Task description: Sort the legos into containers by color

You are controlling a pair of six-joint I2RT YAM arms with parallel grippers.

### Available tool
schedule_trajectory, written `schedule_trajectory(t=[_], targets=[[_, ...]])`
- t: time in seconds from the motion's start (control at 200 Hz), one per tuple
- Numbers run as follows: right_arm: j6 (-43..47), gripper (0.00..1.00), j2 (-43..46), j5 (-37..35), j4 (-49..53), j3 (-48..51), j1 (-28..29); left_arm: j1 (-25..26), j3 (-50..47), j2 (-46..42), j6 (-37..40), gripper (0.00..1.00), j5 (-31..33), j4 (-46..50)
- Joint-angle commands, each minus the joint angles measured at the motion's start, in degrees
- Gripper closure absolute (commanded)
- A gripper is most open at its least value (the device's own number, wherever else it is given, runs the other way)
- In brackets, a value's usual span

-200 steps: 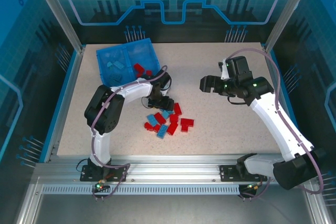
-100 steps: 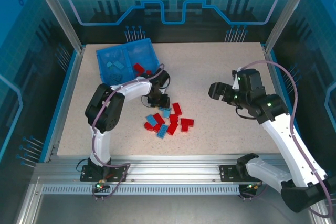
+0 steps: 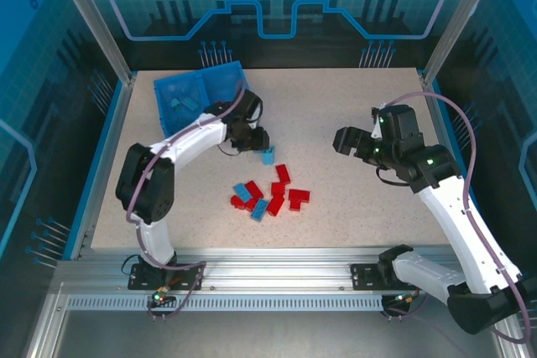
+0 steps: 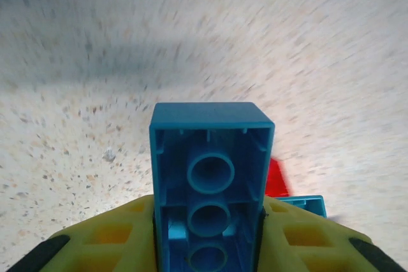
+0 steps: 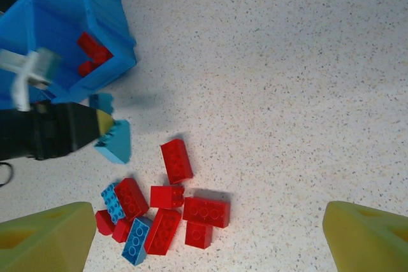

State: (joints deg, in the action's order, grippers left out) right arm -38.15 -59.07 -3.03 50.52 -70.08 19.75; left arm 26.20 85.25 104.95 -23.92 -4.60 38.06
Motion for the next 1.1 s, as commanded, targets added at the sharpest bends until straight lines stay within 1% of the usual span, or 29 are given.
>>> schedule_trajectory(t=[0.0, 0.135, 0.235, 0.365, 0.46, 0.61, 0.74, 0.92, 1.096], targets=[[0.15, 0.06, -1.45, 0.05, -0.54, -2.57, -0.76, -2.69, 5.04, -4.47, -1.4, 0.71, 2.01, 2.59], [1.03, 0.06, -4.67, 1.75, -1.56, -4.83, -0.76, -6.29, 11.74, -4.28, -2.56, 0.71, 4.69, 5.33], [1.15, 0.06, -7.06, 3.1, -2.18, -6.1, -0.81, -9.93, 17.4, -2.07, -4.34, 0.7, 6.2, 7.33], [1.23, 0.05, -8.03, 3.69, -2.09, -6.66, -0.77, -14.29, 23.81, 0.9, -5.82, 0.7, 10.39, 10.79], [1.59, 0.05, -7.35, 2.74, -1.84, -5.99, -0.84, -17.44, 25.13, 1.31, -5.42, 0.7, 12.39, 10.83], [1.94, 0.05, -6.17, 2.33, -1.48, -4.77, -1.28, -23.72, 25.36, 2.48, -8.54, 0.71, 15.31, 11.46], [1.85, 0.05, -5.66, 2.54, -1.04, -4.01, -1.47, -27.94, 29.39, 7.14, -10.76, 0.71, 19.47, 16.55], [1.37, 0.05, -4.83, 2.46, -0.56, -3.6, -1.57, -31.15, 34.38, 14.62, -11.18, 0.7, 17.12, 18.64], [0.71, 0.05, -3.52, 1.93, 0.0, -3.48, -1.63, -32.87, 38.62, 20.62, -11.98, 0.58, 13.67, 19.31]])
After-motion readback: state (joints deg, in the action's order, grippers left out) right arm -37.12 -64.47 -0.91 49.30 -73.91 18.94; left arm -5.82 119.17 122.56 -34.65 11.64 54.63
